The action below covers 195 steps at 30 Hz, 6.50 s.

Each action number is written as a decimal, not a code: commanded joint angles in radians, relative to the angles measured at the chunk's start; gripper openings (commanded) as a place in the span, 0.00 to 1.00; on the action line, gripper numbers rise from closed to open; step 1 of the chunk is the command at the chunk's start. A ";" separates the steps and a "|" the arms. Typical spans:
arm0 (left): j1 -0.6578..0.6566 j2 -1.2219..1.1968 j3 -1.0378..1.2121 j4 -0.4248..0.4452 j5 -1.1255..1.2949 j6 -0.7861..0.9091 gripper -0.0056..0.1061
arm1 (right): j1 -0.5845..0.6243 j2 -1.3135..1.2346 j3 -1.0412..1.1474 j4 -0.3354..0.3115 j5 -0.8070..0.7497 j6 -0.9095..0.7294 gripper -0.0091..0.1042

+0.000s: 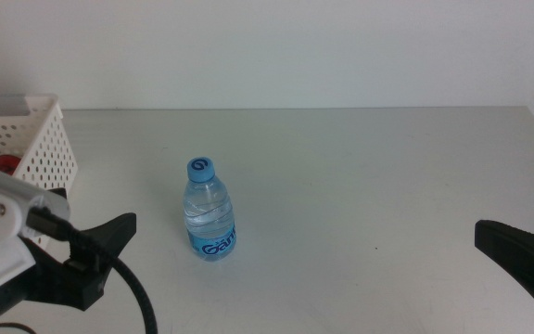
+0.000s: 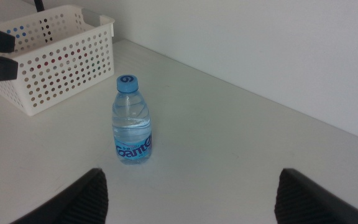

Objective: Use arms to grab the bottles and put them into the dustbin to the left of the table.

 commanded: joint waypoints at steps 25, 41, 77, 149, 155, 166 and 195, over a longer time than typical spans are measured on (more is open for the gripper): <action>-0.117 0.173 0.178 0.309 -0.551 -0.369 0.87 | 0.005 0.001 -0.029 -0.004 -0.070 -0.013 0.85; -0.116 0.440 0.065 0.285 -0.760 -0.369 0.88 | 0.005 0.001 -0.029 -0.004 -0.070 -0.013 0.85; -0.115 1.131 -0.062 0.186 -1.419 -0.408 0.88 | 0.005 0.001 -0.029 -0.004 -0.070 -0.013 0.85; 0.674 0.997 -1.130 0.313 0.904 -0.050 0.04 | 0.005 0.001 -0.029 -0.004 -0.070 -0.016 0.85; 0.681 1.082 -1.130 0.313 0.916 -0.026 0.22 | 0.005 0.001 -0.029 -0.004 -0.070 -0.016 0.85; 0.680 1.090 -1.130 0.310 0.938 -0.034 0.89 | 0.005 0.001 -0.029 -0.004 -0.070 -0.016 0.85; 0.299 0.355 -0.873 0.238 0.634 -0.133 0.89 | 0.005 0.001 -0.029 -0.004 -0.070 -0.016 0.85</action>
